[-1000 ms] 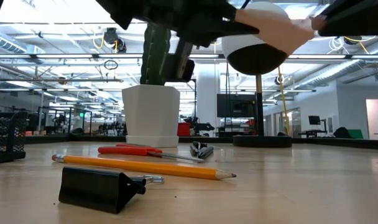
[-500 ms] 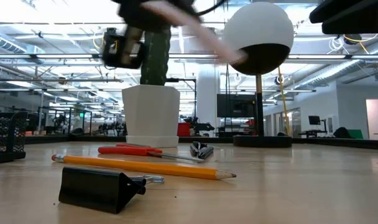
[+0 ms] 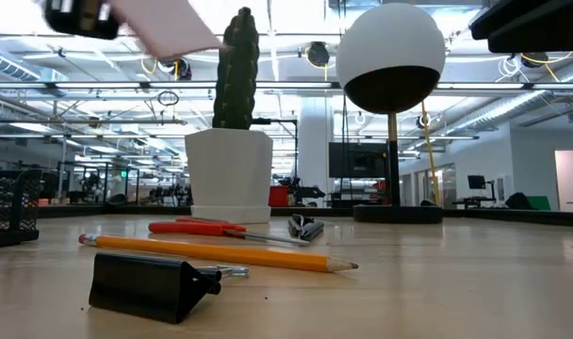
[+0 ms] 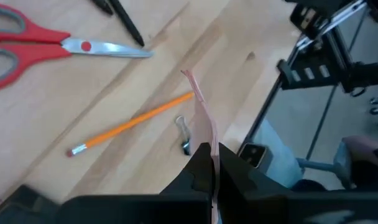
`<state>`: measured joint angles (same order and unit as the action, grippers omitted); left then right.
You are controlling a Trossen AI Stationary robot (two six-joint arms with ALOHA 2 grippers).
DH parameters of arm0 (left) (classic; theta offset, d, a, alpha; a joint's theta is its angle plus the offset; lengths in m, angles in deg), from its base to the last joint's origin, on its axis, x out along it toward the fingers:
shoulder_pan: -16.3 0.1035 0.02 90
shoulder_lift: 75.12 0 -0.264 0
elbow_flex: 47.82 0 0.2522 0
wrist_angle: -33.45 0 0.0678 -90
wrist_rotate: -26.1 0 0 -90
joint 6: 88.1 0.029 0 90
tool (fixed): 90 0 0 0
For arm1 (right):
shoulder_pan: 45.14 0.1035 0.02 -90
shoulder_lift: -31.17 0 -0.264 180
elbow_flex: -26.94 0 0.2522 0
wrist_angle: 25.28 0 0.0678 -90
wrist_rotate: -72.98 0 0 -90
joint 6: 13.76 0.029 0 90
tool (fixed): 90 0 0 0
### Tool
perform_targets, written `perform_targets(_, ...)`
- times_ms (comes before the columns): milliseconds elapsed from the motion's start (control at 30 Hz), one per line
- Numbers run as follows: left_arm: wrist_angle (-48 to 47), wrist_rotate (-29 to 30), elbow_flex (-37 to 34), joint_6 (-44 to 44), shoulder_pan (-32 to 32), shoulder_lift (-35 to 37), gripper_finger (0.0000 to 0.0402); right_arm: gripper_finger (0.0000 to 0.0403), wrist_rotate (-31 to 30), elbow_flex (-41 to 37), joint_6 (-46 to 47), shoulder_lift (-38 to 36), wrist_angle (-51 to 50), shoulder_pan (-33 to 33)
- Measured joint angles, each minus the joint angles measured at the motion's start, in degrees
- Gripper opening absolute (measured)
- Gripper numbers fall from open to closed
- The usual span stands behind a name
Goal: Pick and place office supplies into organizer
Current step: Put the sticky notes in the desk organizer
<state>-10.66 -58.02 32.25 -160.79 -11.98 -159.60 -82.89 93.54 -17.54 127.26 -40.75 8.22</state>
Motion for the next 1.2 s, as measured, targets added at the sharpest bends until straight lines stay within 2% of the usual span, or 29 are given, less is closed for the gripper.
perform_targets(133,2.92,0.77,-5.45,-0.99,-1.11,3.84,0.0003,0.0091,0.04,-0.01,0.14,0.0,-0.01,0.0)
perform_targets(367,18.39,0.29,-20.99,-9.56,-1.82,15.32,0.0003,0.0091,0.09,-1.62,1.48,0.0,0.6,-0.65)
perform_targets(467,18.15,0.01,-25.64,-13.76,-3.3,20.07,0.0002,0.0091,0.07,-2.56,2.67,0.0,0.61,-1.24)
perform_targets(633,15.79,0.62,-33.07,-27.2,-6.84,23.75,0.0003,0.0091,0.05,-3.08,3.55,0.0,0.65,-1.92)
perform_targets(767,16.72,0.18,-34.85,-30.71,-8.89,24.6,0.0002,0.0091,0.07,-3.08,3.58,0.0,0.94,-1.97)
perform_targets(900,16.85,-1.51,-34.86,-28.17,-9.3,24.79,0.0002,0.0091,0.09,-3.08,3.58,0.0,1.11,-1.97)
perform_targets(1000,14.06,-3.74,-34.86,-28.0,-9.39,24.87,0.0003,0.0091,0.11,-3.08,3.59,0.0,1.72,-1.97)
perform_targets(1200,9.22,-3.93,-34.86,-29.75,-9.36,25.75,0.0003,0.0091,0.14,-3.08,2.85,0.0,3.79,-1.97)
